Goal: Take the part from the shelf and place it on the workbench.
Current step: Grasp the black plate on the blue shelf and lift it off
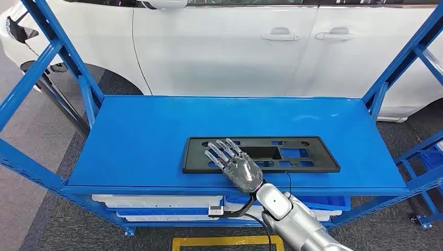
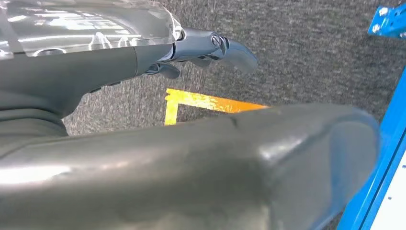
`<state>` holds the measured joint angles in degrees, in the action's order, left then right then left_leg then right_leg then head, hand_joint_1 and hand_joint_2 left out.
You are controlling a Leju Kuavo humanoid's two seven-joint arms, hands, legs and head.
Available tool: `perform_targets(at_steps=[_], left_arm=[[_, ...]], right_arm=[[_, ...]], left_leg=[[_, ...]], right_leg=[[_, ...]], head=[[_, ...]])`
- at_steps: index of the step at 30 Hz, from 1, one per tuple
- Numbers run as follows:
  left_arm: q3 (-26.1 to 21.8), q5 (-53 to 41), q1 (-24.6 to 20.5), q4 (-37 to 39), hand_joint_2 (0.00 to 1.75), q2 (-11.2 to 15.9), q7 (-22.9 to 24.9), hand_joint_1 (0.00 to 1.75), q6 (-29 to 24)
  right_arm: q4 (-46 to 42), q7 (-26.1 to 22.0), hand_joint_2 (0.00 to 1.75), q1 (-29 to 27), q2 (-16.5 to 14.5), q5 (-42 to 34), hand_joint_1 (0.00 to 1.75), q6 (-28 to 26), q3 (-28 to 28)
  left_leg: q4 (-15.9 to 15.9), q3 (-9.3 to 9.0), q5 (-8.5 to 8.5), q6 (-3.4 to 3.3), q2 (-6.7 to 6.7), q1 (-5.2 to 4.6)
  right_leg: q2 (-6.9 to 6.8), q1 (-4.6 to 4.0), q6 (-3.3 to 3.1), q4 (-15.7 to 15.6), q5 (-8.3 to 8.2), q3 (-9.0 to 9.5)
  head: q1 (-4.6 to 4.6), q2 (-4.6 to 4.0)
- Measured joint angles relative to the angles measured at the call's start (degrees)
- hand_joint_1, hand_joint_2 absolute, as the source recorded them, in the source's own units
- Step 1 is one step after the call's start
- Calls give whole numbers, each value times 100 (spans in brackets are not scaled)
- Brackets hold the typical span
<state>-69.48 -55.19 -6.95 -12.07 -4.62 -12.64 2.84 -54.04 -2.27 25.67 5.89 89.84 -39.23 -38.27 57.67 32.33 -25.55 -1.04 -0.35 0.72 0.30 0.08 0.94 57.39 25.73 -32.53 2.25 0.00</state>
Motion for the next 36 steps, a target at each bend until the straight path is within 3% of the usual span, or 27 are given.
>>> perform_targets(at_steps=[2, 5, 6, 7, 8, 11, 12, 14, 17, 20, 21, 22, 23, 24, 26, 28, 33, 34, 36], left_arm=[[4, -1, -8, 0, 0, 0, 6, 0, -10], [9, 4, -27, 0, 0, 1, 19, 0, -37], [9, 12, -27, 0, 0, 1, 22, 0, -41], [9, 26, -21, 0, 0, 1, 26, 0, -44], [9, 39, -13, 0, 0, 1, 29, 0, -46], [9, 64, 11, 1, 0, -8, 29, 0, -47], [9, 68, 19, 2, 0, -13, 26, 0, -46], [8, 78, 37, 2, 0, -21, 17, 0, -46], [7, 91, 49, 2, 0, -9, -1, 0, -46], [8, 93, 50, 2, 0, 5, -17, 0, -44], [8, 94, 54, 2, 0, 7, -19, 0, -44], [7, 96, 57, 2, 0, 9, -20, 0, -46], [7, 98, 59, 2, 0, 15, -22, 0, -49], [7, 102, 59, 2, 0, 21, -23, 0, -51], [7, 111, 53, 2, 0, 35, -31, 0, -54], [7, 119, 49, 2, 0, 39, -40, 0, -53], [4, 137, 51, 2, 0, 40, -50, 0, -54], [4, 142, 45, 2, 0, 41, -52, 0, -55], [4, 150, 41, 2, 0, 43, -55, 0, -59]], right_arm=[[167, 360, 175, 115, -15, 4, 0, 0, -63], [887, 1238, 175, 530, -87, 5, 0, 2, -174], [1170, 1419, 175, 682, -103, -6, 0, 11, -157], [1444, 1551, 175, 834, -113, -31, 6, 38, -111], [1715, 1670, 175, 987, -115, -76, 38, 94, -29], [2370, 1909, 175, 1368, -65, -286, 161, 384, 350], [2531, 1952, 175, 1459, -36, -351, 172, 475, 490], [2786, 1998, 175, 1576, 26, -439, 175, 596, 749], [3000, 2006, 175, 1639, 91, -461, 175, 640, 1044], [3131, 2005, 175, 1649, 104, -445, 175, 660, 1192], [3162, 2002, 175, 1645, 104, -439, 175, 667, 1216], [3192, 1999, 175, 1643, 104, -431, 175, 680, 1235], [3220, 1996, 175, 1642, 103, -419, 175, 699, 1252], [3242, 1991, 175, 1646, 101, -407, 175, 720, 1266], [3269, 1960, 175, 1668, 90, -369, 175, 754, 1282], [3280, 1924, 175, 1703, 80, -338, 175, 764, 1299], [3300, 1869, 175, 1724, 71, -305, 169, 744, 1333], [3303, 1853, 175, 1723, 66, -285, 168, 728, 1340], [3311, 1817, 175, 1712, 51, -236, 164, 680, 1366]], left_leg=[[-12, 5, 16, -30, 7, 9], [-21, 41, 45, -84, 27, 8], [-20, 51, 49, -89, 29, 3], [-18, 53, 51, -92, 27, -1], [-17, 50, 52, -94, 21, -4], [-12, 29, 55, -79, -11, -22], [-9, 34, 59, -57, -20, -26], [-15, 45, 72, 7, -26, -21], [87, 81, -18, 95, -10, -18], [1040, 506, -532, 152, 2, 2], [1396, 675, -661, 170, 3, 9], [1580, 768, -685, 185, 3, 14], [1567, 768, -607, 196, 4, 20], [1305, 647, -428, 202, 6, 28], [505, 265, -80, 194, 8, 41], [80, 72, 24, 134, -2, 39], [34, 79, 45, -31, -6, 21], [20, 81, 60, -60, -4, 29], [17, 101, 73, -90, -1, 24]], right_leg=[[-5, 10, 28, 175, 127, -80], [-13, 40, 95, 1201, 644, -571], [-13, 47, 106, 1527, 745, -728], [-14, 51, 108, 1666, 739, -794], [-14, 53, 99, 1564, 621, -739], [-24, 20, -3, 391, 81, -151], [-30, -1, -35, 117, 2, -23], [-35, -34, -70, -39, -17, 30], [-36, 6, -137, -156, -92, 71], [-43, 32, -178, -211, -133, 76], [-41, 32, -178, -203, -132, 66], [-40, 31, -173, -194, -129, 61], [-40, 33, -165, -182, -124, 59], [-40, 38, -149, -163, -113, 60], [-37, 38, -95, -94, -71, 44], [-30, 20, -36, -32, -43, 7], [-21, 31, 75, 42, 12, -41], [-22, 38, 99, 231, 136, -127], [-27, 52, 136, 963, 515, -477]], head=[[0, 0], [0, 0], [0, 0], [0, 0], [0, 0], [0, 0], [0, 0], [0, 0], [0, 0], [1, 0], [1, 0], [0, 0], [0, 0], [0, 0], [0, 0], [0, 0], [0, 0], [-1, 0], [-1, 0]])
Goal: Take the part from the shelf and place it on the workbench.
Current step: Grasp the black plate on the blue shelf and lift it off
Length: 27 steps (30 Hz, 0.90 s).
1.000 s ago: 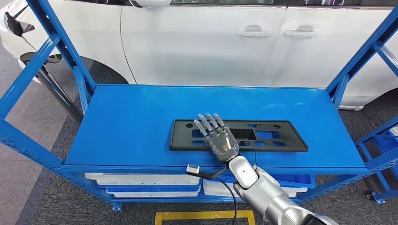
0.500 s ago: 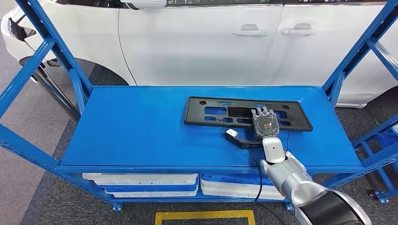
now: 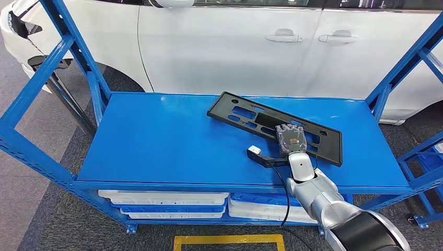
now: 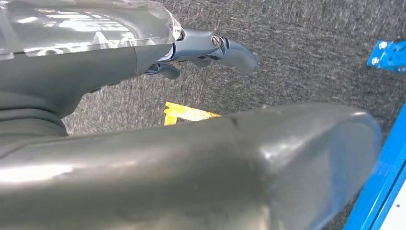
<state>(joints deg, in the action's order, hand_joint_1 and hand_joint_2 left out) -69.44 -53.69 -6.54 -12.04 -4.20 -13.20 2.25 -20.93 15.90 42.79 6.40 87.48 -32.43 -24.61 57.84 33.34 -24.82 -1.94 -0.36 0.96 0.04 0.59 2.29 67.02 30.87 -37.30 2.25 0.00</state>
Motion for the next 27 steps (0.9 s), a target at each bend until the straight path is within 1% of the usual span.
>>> perform_targets(at_steps=[1, 2, 3, 4, 5, 6, 7, 8, 10, 11, 12, 13, 14, 15, 16, 17, 18, 19, 20, 21, 22, 23, 24, 26, 27], left_arm=[[-1, 4, 4, 0, 0, 1, -1, 0, -2], [-1, 7, 11, 0, 0, 1, -1, 0, -3], [-2, 7, 18, 0, 0, 2, -1, 0, -4], [-2, 6, 22, 0, 44, 2, -2, 0, -8], [-2, 6, 21, 0, 87, 2, -4, 0, -11], [-2, 3, 20, 0, 131, -3, -10, 0, -13], [-2, -7, 18, 0, 175, -8, -28, 0, -11], [-2, -22, 16, 0, 175, -12, -71, 0, -2], [-1, -64, 18, 0, 175, -18, -235, 0, 35], [3, -79, 19, 0, 175, -16, -340, 0, 57], [10, -90, 20, 0, 175, -13, -433, 0, 79], [20, -93, 20, 0, 175, -10, -515, 0, 107], [30, -76, 25, 0, 175, -8, -590, 0, 147], [37, -55, 33, 0, 175, -5, -653, 0, 195], [41, -28, 42, 0, 175, -3, -707, 0, 244], [42, -2, 50, 0, 175, 3, -749, 0, 283], [42, 12, 52, 0, 175, 9, -772, 0, 307], [42, 22, 49, 0, 175, 18, -785, 0, 321], [42, 27, 44, 0, 175, 27, -794, 0, 330], [42, 28, 40, 0, 175, 33, -799, 0, 337], [42, 29, 36, 0, 175, 39, -803, 0, 340], [42, 30, 38, 0, 175, 40, -805, 0, 343], [42, 30, 44, 0, 175, 41, -807, 0, 343], [42, 28, 63, 0, 175, 41, -808, 0, 343], [42, 27, 66, 0, 175, 42, -807, 0, 343]], right_arm=[[4, -20, 175, -10, -7, 23, 164, -32, 17], [8, -33, 175, -22, -11, 45, 164, -67, 33], [10, -44, 175, -30, -15, 65, 166, -101, 46], [10, -51, 175, -34, -19, 83, 167, -129, 54], [10, -54, 175, -34, -23, 98, 167, -151, 61], [10, -56, 175, -30, -26, 106, 167, -168, 70], [10, -61, 175, -25, -33, 112, 165, -184, 81], [10, -74, 175, -22, -42, 119, 164, -207, 96], [7, -147, 175, -26, -57, 121, 164, -300, 140], [-2, -217, 175, -33, -67, 106, 164, -368, 175], [-28, -349, 175, -47, -87, 43, 164, -437, 219], [-127, -588, 175, -92, -113, -129, 164, -493, 292], [-335, -1017, 175, -182, -156, -500, 164, -537, 421], [-612, -1633, 175, -297, -217, -1048, 164, -567, 588], [-938, -2368, 175, -425, -284, -1700, 164, -585, 778], [-1265, -3115, 175, -543, -359, -2335, 164, -584, 953], [-1560, -3721, 175, -644, -419, -2819, 164, -563, 1078], [-1855, -4088, 175, -743, -463, -3119, 164, -520, 1163], [-2137, -4206, 175, -842, -497, -3268, 164, -469, 1216], [-2379, -4143, 175, -932, -522, -3325, 164, -425, 1258], [-2580, -3991, 175, -1005, -543, -3338, 164, -397, 1302], [-2733, -3862, 175, -1057, -555, -3354, 164, -387, 1348], [-2855, -3793, 175, -1097, -560, -3374, 164, -385, 1396], [-3048, -3782, 175, -1165, -561, -3443, 164, -391, 1471], [-3130, -3873, 175, -1204, -562, -3573, 164, -367, 1495]], left_leg=[[3, 11, 2, -6, 0, -8], [5, 15, 2, -8, -1, -18], [6, 13, 1, -8, -4, -26], [6, 3, -2, -7, -7, -35], [5, -11, -6, -4, -10, -43], [4, -22, -11, 2, -11, -50], [5, -26, -18, 16, -11, -58], [5, -25, -22, 38, -9, -60], [-6, -21, -23, 99, -5, -55], [-6, -23, -30, 130, -3, -50], [37, -11, -72, 159, -2, -51], [182, 48, -175, 186, -1, -54], [461, 170, -340, 210, 0, -49], [838, 340, -539, 233, 1, -39], [1241, 528, -716, 255, 2, -28], [1541, 672, -808, 276, 3, -18], [1643, 725, -787, 290, 4, -15], [1511, 667, -653, 298, 5, -13], [1167, 506, -441, 300, 7, -11], [743, 309, -252, 295, 11, -8], [379, 144, -116, 269, 6, -10], [146, 49, -47, 236, 1, -15], [61, 26, -45, 198, -6, -26], [58, 51, -35, 126, -9, -43], [45, 48, -24, 95, -6, -40]], right_leg=[[0, 3, 10, 414, 158, -207], [0, 5, 9, 681, 215, -347], [0, 4, -3, 732, 160, -384], [0, 0, -28, 530, -4, -298], [1, -12, -66, 131, -230, -113], [1, -33, -113, -310, -409, 97], [-1, -56, -153, -670, -539, 260], [-4, -80, -185, -890, -599, 357], [-9, -106, -217, -987, -612, 384], [-14, -90, -236, -1019, -629, 401], [-23, -72, -261, -1064, -649, 426], [-38, -52, -288, -1109, -672, 450], [-52, -37, -309, -1140, -687, 466], [-56, -43, -326, -1147, -687, 464], [-51, -47, -336, -1141, -686, 454], [-37, -48, -339, -1131, -680, 447], [-23, -46, -337, -1119, -671, 447], [-13, -43, -328, -1103, -657, 454], [-12, -37, -310, -1080, -635, 467], [-19, -35, -285, -1050, -606, 472], [-27, -42, -256, -1009, -578, 461], [-35, -50, -226, -975, -560, 438], [-40, -60, -198, -953, -554, 411], [-36, -64, -150, -947, -566, 383], [-31, -56, -126, -918, -537, 369]], head=[[0, 0], [1, 0], [1, 0], [1, 0], [0, 0], [0, 0], [0, 0], [0, 0], [1, 0], [1, 0], [0, 0], [0, 0], [0, 0], [0, 0], [1, 0], [1, 0], [1, 0], [1, 0], [1, 0], [1, 0], [0, 0], [0, 0], [0, 0], [0, 0], [-1, 0]])
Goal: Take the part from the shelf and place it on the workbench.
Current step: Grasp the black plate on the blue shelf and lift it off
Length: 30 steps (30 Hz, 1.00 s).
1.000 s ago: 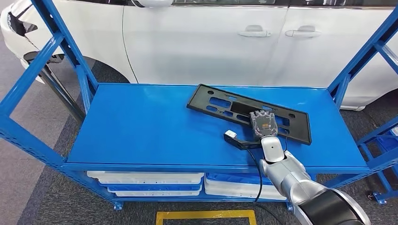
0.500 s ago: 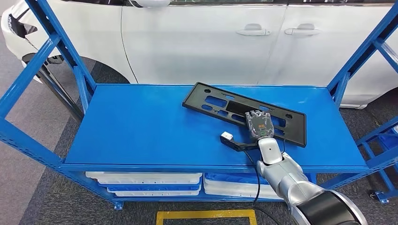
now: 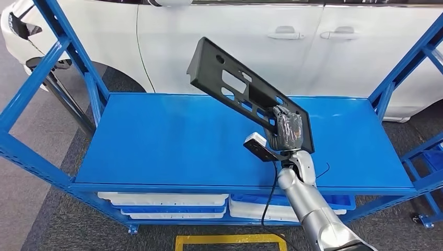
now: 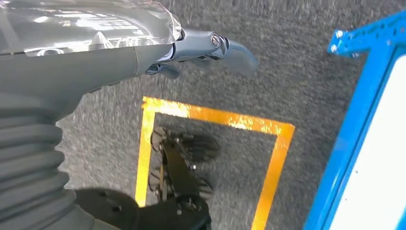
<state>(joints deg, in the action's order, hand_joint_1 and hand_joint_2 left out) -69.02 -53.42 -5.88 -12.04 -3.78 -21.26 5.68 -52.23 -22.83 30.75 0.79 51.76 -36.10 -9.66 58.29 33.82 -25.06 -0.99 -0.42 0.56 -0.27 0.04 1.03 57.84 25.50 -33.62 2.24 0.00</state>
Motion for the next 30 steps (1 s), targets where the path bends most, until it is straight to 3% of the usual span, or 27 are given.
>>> perform_targets(at_steps=[2, 4, 5, 6, 7, 8, 10, 11, 13, 16, 18, 20, 21, 22, 23, 24, 26, 27, 30], left_arm=[[0, -3, -22, 0, 175, 3, 21, 0, 3], [0, 0, -44, 0, 175, 11, 68, 0, 13], [0, 9, -47, 0, 175, 18, 90, 0, 20], [-1, 26, -46, 0, 175, 25, 104, 0, 32], [-1, 51, -47, 0, 175, 31, 104, 0, 55], [-2, 82, -50, 0, 175, 34, 84, 0, 97], [-6, 141, -58, 0, 175, 36, 6, 0, 202], [-9, 163, -62, 0, 175, 36, -43, 0, 249], [-14, 190, -68, 0, 175, 36, -132, 0, 301], [-27, 202, -65, 0, 175, 40, -214, 0, 317], [-41, 192, -65, 0, 175, 42, -226, 0, 303], [-50, 184, -65, 0, 175, 43, -225, 0, 291], [-54, 184, -64, 0, 175, 44, -222, 0, 289], [-56, 184, -64, 0, 175, 45, -220, 0, 289], [-59, 184, -65, 0, 175, 48, -219, 0, 289], [-61, 184, -68, 0, 175, 51, -219, 0, 289], [-67, 184, -80, 0, 175, 57, -219, 0, 288], [-70, 184, -84, 0, 175, 58, -218, 0, 285], [-84, 184, -78, 0, 175, 56, -207, 0, 262]], right_arm=[[-333, -520, 175, -156, 3, -712, 164, 271, 31], [-1176, -1258, 175, -473, 22, -2269, 164, 969, -17], [-1762, -1511, 175, -642, 33, -3241, 164, 1454, -78], [-2337, -1616, 175, -777, 38, -4152, 164, 1951, -147], [-2897, -1643, 175, -877, 29, -4927, 164, 2480, -203], [-3439, -1644, 175, -954, 10, -5513, 164, 3049, -237], [-4371, -1645, 175, -1080, -53, -6178, 164, 4111, -295], [-4742, -1645, 175, -1138, -86, -6374, 164, 4566, -350], [-5214, -1643, 175, -1275, -143, -6736, 164, 5189, -503], [-5528, -1640, 175, -1490, -197, -7163, 164, 5823, -714], [-5647, -1637, 175, -1580, -237, -7289, 164, 6107, -857], [-5751, -1630, 175, -1656, -263, -7363, 164, 6257, -1006], [-5787, -1626, 175, -1686, -264, -7391, 164, 6283, -1064], [-5819, -1622, 175, -1710, -264, -7411, 164, 6294, -1110], [-5846, -1621, 175, -1725, -264, -7426, 164, 6296, -1145], [-5871, -1621, 175, -1733, -264, -7438, 164, 6296, -1172], [-5917, -1620, 175, -1741, -264, -7449, 164, 6297, -1203], [-5935, -1620, 175, -1746, -264, -7451, 164, 6299, -1213], [-5966, -1620, 175, -1778, -264, -7451, 164, 6332, -1262]], left_leg=[[-29, -6, 19, -57, 6, 19], [-34, -1, 19, -92, 0, 21], [-30, 0, 13, -100, -5, 18], [-26, -3, 3, -100, -10, 13], [-21, -12, -9, -98, -14, 10], [-18, -30, -24, -90, -18, 6], [-15, -71, -60, -57, -22, -8], [-14, -82, -76, -32, -20, -15], [-21, -93, -97, 25, -10, -21], [57, -89, -191, 113, -1, -17], [575, 126, -509, 155, 6, -6], [1358, 481, -869, 189, 7, 5], [1590, 591, -924, 200, 8, 8], [1605, 599, -862, 205, 8, 9], [1367, 484, -693, 202, 9, 10], [950, 277, -469, 193, 10, 11], [198, -95, -192, 145, 9, -3], [20, -179, -148, 114, 6, -13], [-33, -180, -98, 18, 7, -17]], right_leg=[[10, 17, 52, 369, 242, -172], [13, 33, 92, 1172, 638, -556], [14, 37, 99, 1529, 759, -736], [14, 38, 97, 1710, 770, -837], [15, 37, 83, 1653, 658, -825], [16, 32, 57, 1367, 453, -702], [16, 1, -30, 528, 48, -310], [17, -19, -68, 224, -49, -169], [22, -54, -114, 21, -45, -75], [18, -14, -186, -60, -63, -27], [9, 5, -235, -103, -79, 3], [10, -4, -259, -100, -74, 5], [12, -8, -261, -93, -71, 5], [15, -10, -258, -83, -66, 7], [19, -10, -253, -72, -58, 13], [23, -9, -243, -57, -45, 22], [28, -28, -204, -17, -19, 24], [29, -35, -178, -1, -17, 17], [35, -30, -97, 24, -31, -5]], head=[[-1, 0], [-1, 0], [-1, 0], [-1, 0], [-1, 0], [-1, 0], [-1, 0], [-1, 0], [-1, 0], [1, 0], [1, 0], [1, 0], [1, 0], [1, 0], [1, 0], [1, 0], [1, 0], [1, 0], [1, 0]])
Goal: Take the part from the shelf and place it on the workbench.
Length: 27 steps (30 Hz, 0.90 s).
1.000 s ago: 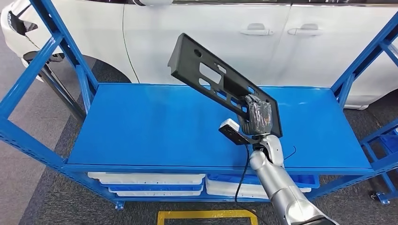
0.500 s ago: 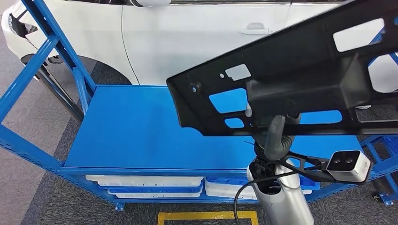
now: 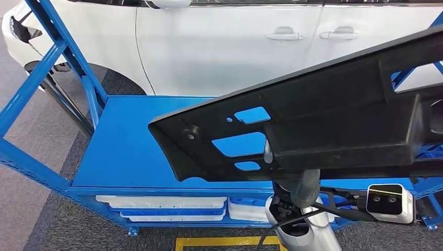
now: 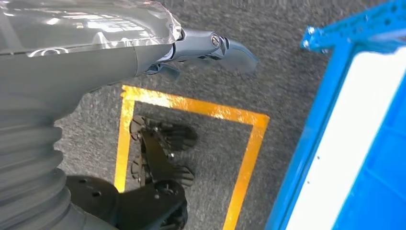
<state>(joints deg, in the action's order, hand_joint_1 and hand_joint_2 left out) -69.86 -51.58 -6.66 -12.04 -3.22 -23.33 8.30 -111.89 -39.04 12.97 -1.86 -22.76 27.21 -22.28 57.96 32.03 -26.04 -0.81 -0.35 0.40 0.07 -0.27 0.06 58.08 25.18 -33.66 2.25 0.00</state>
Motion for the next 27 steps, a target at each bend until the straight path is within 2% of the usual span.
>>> perform_targets(at_steps=[1, 2, 3, 5, 6, 7, 8, 10, 11, 12, 14, 16, 17, 18, 20, 21, 22, 23, 24, 26, 27], left_arm=[[-4, 0, 0, 0, 175, -3, 4, 0, -15], [-6, 1, -3, 0, 175, -6, 7, 0, -34], [-8, 1, -5, 0, 175, -9, 13, 0, -55], [-15, 10, 3, 0, 175, -8, 32, 0, -99], [-19, 21, 9, 0, 175, -8, 44, 0, -119], [-22, 34, 16, 0, 175, -8, 59, 0, -136], [-26, 46, 22, 0, 175, -10, 76, 0, -148], [-30, 57, 31, 0, 175, -17, 100, 0, -160], [-31, 58, 33, 0, 175, -22, 105, 0, -161], [-32, 59, 34, 0, 175, -25, 106, 0, -162], [-38, 63, 35, 0, 175, -27, 118, 0, -178], [-54, 78, 37, -1, 175, -22, 148, 0, -212], [-62, 89, 38, -1, 175, -20, 163, 0, -226], [-68, 99, 39, -1, 175, -17, 175, 0, -236], [-75, 114, 45, 0, 175, -14, 183, 0, -243], [-81, 117, 49, 0, 175, -9, 185, 0, -247], [-90, 120, 52, -1, 175, 0, 194, 0, -254], [-102, 118, 55, -1, 175, 14, 228, 0, -264], [-114, 110, 56, -2, 175, 32, 298, 0, -276], [-130, 51, 43, -3, 175, 75, 564, 0, -309], [-131, 4, 38, -3, 175, 93, 734, 0, -331]], right_arm=[[-6, 1, 175, -8, 0, 2, 164, 22, -17], [-10, 2, 175, -11, 0, 7, 164, 42, -30], [-14, 4, 175, -14, 0, 16, 164, 57, -42], [-9, 5, 175, -23, 0, 69, 164, 55, -71], [1, 3, 175, -27, 1, 117, 164, 44, -84], [15, -3, 175, -29, 1, 195, 164, 32, -92], [30, -9, 175, -28, 2, 281, 164, 22, -96], [50, -15, 175, -20, 2, 424, 164, 7, -97], [54, -15, 175, -14, 2, 458, 164, -1, -97], [56, -15, 175, -7, 2, 480, 164, -9, -97], [64, -15, 175, 0, 1, 521, 164, -38, -97], [81, -15, 175, 9, 0, 551, 164, -57, -93], [93, -15, 175, 16, -1, 555, 164, -39, -91], [109, -15, 175, 18, -2, 563, 164, 10, -80], [137, -15, 175, -2, -9, 596, 164, 206, -15], [148, -15, 175, -22, -21, 619, 164, 326, 41], [154, -15, 175, -38, -39, 638, 164, 429, 101], [156, -15, 175, -49, -63, 651, 164, 502, 163], [154, -15, 175, -56, -90, 657, 164, 538, 221], [121, -15, 175, -62, -143, 661, 164, 510, 326], [89, -16, 175, -65, -170, 661, 164, 475, 370]], left_leg=[[-17, 6, 30, -33, 6, 11], [-38, 20, 58, -64, 13, 24], [-48, 43, 84, -86, 21, 34], [-38, 117, 122, -101, 26, 31], [-29, 155, 141, -99, 29, 30], [-16, 193, 160, -93, 30, 30], [-2, 226, 177, -84, 29, 30], [23, 274, 211, -51, 19, 29], [33, 291, 230, -23, 13, 24], [37, 308, 254, 13, 10, 22], [25, 333, 314, 90, 8, 25], [48, 379, 295, 155, 8, 32], [166, 438, 165, 178, 9, 33], [409, 534, -53, 196, 10, 35], [1145, 764, -580, 223, 13, 39], [1458, 826, -751, 232, 14, 40], [1599, 798, -824, 233, 14, 39], [1491, 640, -792, 225, 14, 39], [1157, 364, -685, 208, 14, 38], [290, -217, -494, 148, 9, 21], [27, -370, -439, 116, 5, 6]], right_leg=[[0, 1, 32, 62, 65, -26], [1, 5, 62, 220, 202, -93], [0, 19, 94, 501, 405, -208], [-2, 50, 145, 1271, 824, -514], [-3, 65, 161, 1558, 936, -617], [-3, 79, 170, 1630, 931, -611], [-4, 89, 170, 1463, 824, -485], [-3, 99, 143, 638, 512, 14], [-1, 87, 120, 277, 402, 211], [2, 70, 96, 49, 344, 325], [8, 31, 38, -24, 289, 319], [-4, 51, -43, -68, 189, 265], [-16, 64, -85, -99, 126, 224], [-28, 74, -120, -124, 61, 170], [-43, 50, -158, -118, -42, 32], [-46, 36, -163, -106, -91, -44], [-49, 24, -163, -92, -137, -116], [-48, 15, -160, -76, -182, -188], [-45, 8, -153, -59, -225, -253], [-42, -7, -118, -21, -307, -352], [-41, -13, -92, -8, -348, -383]], head=[[-1, 0], [-1, 0], [-1, 0], [-2, 0], [-1, 0], [-2, 0], [-2, 0], [-2, -1], [-1, -1], [-1, -1], [-1, 0], [-1, 0], [0, 0], [0, 0], [0, 0], [0, 0], [0, 0], [0, 0], [0, 0], [-1, 0], [-1, 0]])
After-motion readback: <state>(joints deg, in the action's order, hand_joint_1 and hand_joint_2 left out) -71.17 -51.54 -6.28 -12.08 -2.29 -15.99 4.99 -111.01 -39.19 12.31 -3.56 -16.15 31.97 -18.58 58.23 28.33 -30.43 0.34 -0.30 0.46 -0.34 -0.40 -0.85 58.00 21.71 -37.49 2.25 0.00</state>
